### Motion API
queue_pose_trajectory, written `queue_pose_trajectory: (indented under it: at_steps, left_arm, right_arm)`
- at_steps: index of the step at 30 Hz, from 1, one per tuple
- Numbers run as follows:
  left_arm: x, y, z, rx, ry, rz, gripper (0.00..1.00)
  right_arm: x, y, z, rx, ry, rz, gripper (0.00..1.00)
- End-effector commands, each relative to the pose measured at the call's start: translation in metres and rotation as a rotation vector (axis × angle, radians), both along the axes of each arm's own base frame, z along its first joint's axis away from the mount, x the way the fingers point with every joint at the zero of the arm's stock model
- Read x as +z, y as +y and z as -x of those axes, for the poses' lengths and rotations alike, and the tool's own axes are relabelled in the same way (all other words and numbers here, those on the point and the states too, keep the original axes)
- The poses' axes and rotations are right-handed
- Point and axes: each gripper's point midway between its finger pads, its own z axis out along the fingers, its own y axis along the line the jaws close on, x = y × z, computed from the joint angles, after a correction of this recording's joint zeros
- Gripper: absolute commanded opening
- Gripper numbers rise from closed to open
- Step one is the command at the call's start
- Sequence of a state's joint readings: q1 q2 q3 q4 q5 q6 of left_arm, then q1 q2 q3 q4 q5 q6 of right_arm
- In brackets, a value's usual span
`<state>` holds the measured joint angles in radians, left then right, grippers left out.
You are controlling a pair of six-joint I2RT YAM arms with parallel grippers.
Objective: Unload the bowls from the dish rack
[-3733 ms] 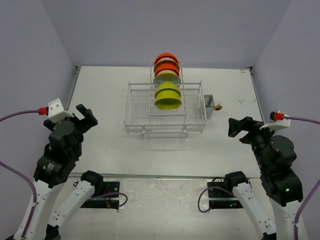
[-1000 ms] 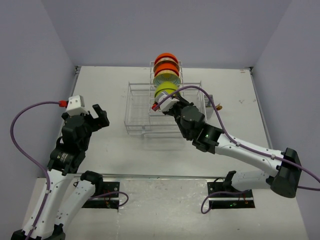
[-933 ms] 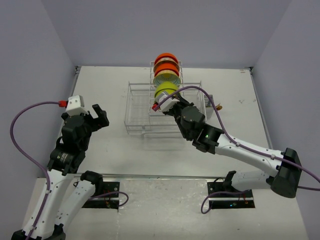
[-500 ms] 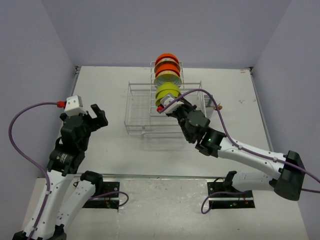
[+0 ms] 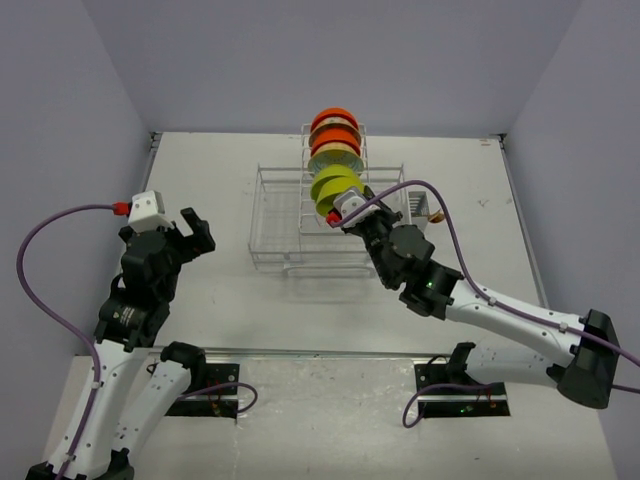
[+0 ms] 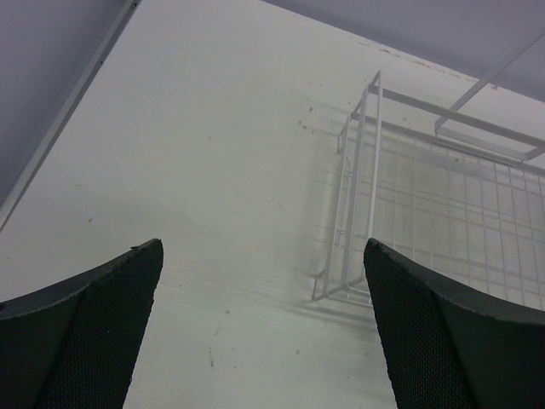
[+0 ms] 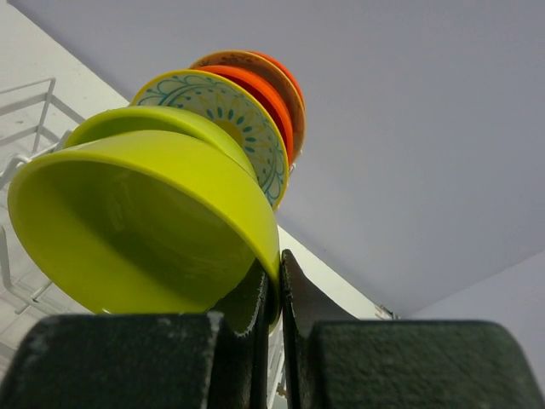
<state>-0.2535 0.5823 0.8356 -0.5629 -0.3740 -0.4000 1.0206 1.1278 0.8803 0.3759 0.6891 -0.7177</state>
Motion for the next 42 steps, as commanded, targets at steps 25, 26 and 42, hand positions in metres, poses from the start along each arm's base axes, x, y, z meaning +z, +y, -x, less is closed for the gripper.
queue_pose_trajectory:
  at_steps: [25,26,42]
  left_arm:
    - [0.114,-0.096,-0.005,-0.544,-0.224,0.109,1.0]
    - [0.124,-0.103,-0.006,-0.579,-0.232,0.112,1.0]
    - [0.182,-0.211,0.006,-1.06,-0.266,-0.044,1.0]
  right_arm:
    - [0.058,-0.011,0.031,0.068,0.199,-0.303,0.0]
    - [0.057,-0.01,0.033,0.067,0.233,-0.302,0.0]
    - [0.047,0.029,0.046,-0.032,0.687,-0.467,0.0]
